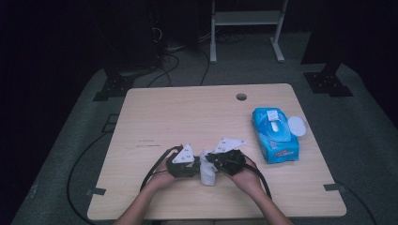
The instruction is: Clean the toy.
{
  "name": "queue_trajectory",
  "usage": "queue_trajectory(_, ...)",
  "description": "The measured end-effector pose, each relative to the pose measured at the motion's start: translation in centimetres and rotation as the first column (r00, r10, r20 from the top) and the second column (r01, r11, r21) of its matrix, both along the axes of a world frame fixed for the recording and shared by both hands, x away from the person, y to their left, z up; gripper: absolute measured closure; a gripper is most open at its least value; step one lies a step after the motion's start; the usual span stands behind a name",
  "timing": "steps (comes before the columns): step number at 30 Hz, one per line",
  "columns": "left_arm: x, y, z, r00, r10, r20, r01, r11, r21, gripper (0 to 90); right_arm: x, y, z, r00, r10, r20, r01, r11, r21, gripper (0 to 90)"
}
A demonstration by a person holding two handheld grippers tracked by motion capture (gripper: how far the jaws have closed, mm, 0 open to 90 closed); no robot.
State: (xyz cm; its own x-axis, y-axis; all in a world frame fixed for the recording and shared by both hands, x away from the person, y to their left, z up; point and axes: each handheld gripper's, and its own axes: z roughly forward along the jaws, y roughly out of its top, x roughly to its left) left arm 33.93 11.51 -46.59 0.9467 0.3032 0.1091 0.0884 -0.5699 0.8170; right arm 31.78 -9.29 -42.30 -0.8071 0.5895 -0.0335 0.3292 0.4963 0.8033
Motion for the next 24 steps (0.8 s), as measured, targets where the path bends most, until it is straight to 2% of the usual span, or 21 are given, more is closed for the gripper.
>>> queue_trajectory(2,0.0,0.0,0.0,1.0000,-0.004,0.004,0.003,1.0000,0.003,64.7,0.1,-0.5,-0.1,0.9999,-0.013,0.008,0.014,1.000,-0.016,87.3)
queue_trajectory(6,0.0,-0.1,0.0,1.0000,0.001,-0.004,-0.001,1.0000,0.000,64.7,0.4,-2.1,-0.1,0.9980,-0.063,-0.006,0.063,0.998,0.007,87.2)
queue_trajectory(10,0.0,-0.1,0.0,1.0000,0.000,-0.003,0.000,1.0000,0.003,64.7,0.2,-2.0,0.0,0.9984,-0.054,0.019,0.054,0.998,-0.022,87.2)
queue_trajectory(12,0.1,0.0,0.0,0.9999,0.003,-0.016,-0.003,1.0000,-0.007,64.7,0.3,-2.3,0.0,0.9983,-0.056,0.016,0.056,0.998,-0.019,87.2)
queue_trajectory(15,0.1,0.0,-0.1,0.9999,0.000,-0.012,0.000,1.0000,-0.009,64.8,0.4,-3.7,0.0,0.9952,-0.095,0.025,0.095,0.995,-0.015,87.2)
queue_trajectory(17,0.1,0.0,-0.1,0.9999,0.001,-0.013,-0.001,0.9999,-0.011,64.7,0.6,-5.0,-0.1,0.9902,-0.139,0.012,0.140,0.990,-0.009,87.3)
queue_trajectory(19,0.2,0.0,-0.1,0.9999,0.000,-0.011,-0.001,1.0000,-0.009,64.7,0.8,-5.9,-0.3,0.9868,-0.162,-0.007,0.162,0.986,0.027,87.3)
queue_trajectory(22,0.2,0.0,-0.1,0.9999,0.002,-0.012,-0.002,1.0000,-0.009,64.7,0.5,-5.6,-0.4,0.9856,-0.169,0.010,0.168,0.985,0.030,87.3)
queue_trajectory(24,0.1,0.0,-0.1,0.9999,0.006,-0.013,-0.006,0.9999,-0.010,64.7,0.4,-5.1,-0.4,0.9904,-0.138,0.007,0.138,0.990,0.034,87.2)
